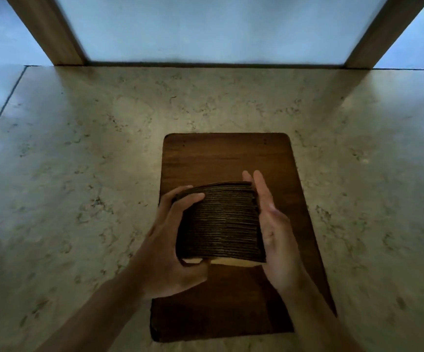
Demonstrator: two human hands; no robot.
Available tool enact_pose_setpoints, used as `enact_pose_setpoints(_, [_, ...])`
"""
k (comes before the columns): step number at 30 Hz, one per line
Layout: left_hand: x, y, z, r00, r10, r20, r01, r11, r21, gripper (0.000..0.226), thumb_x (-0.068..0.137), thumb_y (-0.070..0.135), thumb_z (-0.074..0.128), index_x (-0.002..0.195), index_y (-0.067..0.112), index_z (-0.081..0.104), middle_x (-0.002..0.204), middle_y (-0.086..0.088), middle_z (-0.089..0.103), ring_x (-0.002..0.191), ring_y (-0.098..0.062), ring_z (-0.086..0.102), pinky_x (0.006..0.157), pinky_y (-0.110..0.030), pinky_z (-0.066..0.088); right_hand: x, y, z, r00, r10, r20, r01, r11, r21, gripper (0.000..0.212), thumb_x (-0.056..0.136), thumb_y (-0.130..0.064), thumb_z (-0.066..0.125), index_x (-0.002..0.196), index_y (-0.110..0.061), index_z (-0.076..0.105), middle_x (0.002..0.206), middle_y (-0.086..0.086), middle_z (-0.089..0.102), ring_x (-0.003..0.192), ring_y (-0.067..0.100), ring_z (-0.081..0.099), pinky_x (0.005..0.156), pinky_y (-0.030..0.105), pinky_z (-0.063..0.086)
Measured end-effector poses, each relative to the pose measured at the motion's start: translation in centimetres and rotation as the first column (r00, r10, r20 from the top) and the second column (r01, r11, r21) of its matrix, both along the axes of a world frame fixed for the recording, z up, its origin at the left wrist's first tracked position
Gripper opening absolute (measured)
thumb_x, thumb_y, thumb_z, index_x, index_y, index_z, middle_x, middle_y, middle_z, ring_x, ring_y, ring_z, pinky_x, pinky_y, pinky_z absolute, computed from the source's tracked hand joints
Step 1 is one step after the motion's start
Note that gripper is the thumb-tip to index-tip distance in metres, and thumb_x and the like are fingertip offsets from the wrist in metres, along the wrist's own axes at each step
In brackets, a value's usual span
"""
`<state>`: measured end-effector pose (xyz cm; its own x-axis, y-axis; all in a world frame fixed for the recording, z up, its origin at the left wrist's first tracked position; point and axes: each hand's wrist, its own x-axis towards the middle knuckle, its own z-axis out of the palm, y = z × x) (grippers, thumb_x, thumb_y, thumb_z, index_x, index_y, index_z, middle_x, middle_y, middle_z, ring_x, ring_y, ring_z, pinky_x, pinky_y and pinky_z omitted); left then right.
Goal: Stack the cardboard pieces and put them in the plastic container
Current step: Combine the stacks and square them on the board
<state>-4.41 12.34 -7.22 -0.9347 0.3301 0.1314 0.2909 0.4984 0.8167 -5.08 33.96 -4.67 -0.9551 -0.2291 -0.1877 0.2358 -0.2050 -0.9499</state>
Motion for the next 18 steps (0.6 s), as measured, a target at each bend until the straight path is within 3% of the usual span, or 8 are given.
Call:
enact_pose_setpoints(4, [0.2,0.1,0.1,1.0,0.006,0.027,-0.008,0.998,0.056,0.099,0.063,0.036,0.08,0.151,0.029,0.036,0.156,0.0,0.031,0.155,-0.017,0.025,0.115,-0.028,0.034,0.2,-1.6,0.2,0.998,-0.066,0.001,0.066,0.997,-0.038,0.092,0.076,-0.075,0.059,0.154,-0.047,0.02,0.159,-0.025,0.034,0.148,0.009,0.033,0.123,0.051,0.025])
enact_pose_setpoints(6, [0.3,0.2,0.1,0.999,0.011,0.043,-0.014,0.997,0.077,0.1,0.062,0.036,0.08,0.151,0.031,0.036,0.153,0.0,0.032,0.15,-0.016,0.031,0.112,-0.03,0.04,0.1,-1.4,0.3,0.999,-0.047,-0.014,0.047,0.999,-0.021,0.092,0.075,-0.075,0.06,0.154,-0.047,0.021,0.161,-0.021,0.031,0.15,0.012,0.03,0.123,0.055,0.022])
enact_pose_setpoints(9, [0.2,0.2,0.3,1.0,0.013,0.025,-0.015,0.998,0.062,0.102,0.06,0.036,0.082,0.149,0.034,0.034,0.147,0.002,0.035,0.137,-0.015,0.042,0.103,-0.031,0.052,-0.2,-0.2,0.0,0.995,0.069,-0.07,-0.06,0.99,0.124,0.081,0.08,-0.059,0.059,0.152,-0.049,0.024,0.156,-0.022,0.033,0.143,0.012,0.04,0.115,0.046,0.04])
enact_pose_setpoints(11, [0.1,0.4,0.5,0.999,0.024,0.024,-0.026,0.998,0.065,0.102,0.059,0.036,0.082,0.148,0.036,0.033,0.145,0.003,0.035,0.133,-0.014,0.045,0.097,-0.034,0.057,-0.8,0.8,0.2,0.958,0.253,-0.138,-0.19,0.915,0.356,0.092,0.076,-0.066,0.066,0.153,-0.052,0.017,0.151,-0.029,0.025,0.137,0.004,0.04,0.104,0.033,0.05])
enact_pose_setpoints(14, [0.2,0.5,0.6,0.999,0.036,0.005,-0.036,0.998,0.058,0.103,0.06,0.042,0.084,0.148,0.036,0.032,0.145,0.001,0.036,0.133,-0.01,0.044,0.099,-0.034,0.055,-0.9,1.5,0.4,0.887,0.434,-0.156,-0.239,0.722,0.649,0.121,0.062,-0.082,0.071,0.155,-0.052,-0.001,0.157,-0.027,0.003,0.141,0.003,0.03,0.101,0.036,0.054])
enact_pose_setpoints(18, [0.2,0.5,0.6,0.999,0.037,0.008,-0.037,0.999,0.027,0.114,0.063,0.058,0.084,0.156,0.038,0.022,0.15,0.001,0.029,0.138,0.0,0.036,0.102,-0.02,0.046,-0.3,0.7,-0.2,0.89,0.414,-0.191,-0.249,0.792,0.558,0.13,0.059,-0.067,0.085,0.154,-0.054,-0.004,0.158,-0.024,0.001,0.145,0.005,0.026,0.104,0.032,0.052])
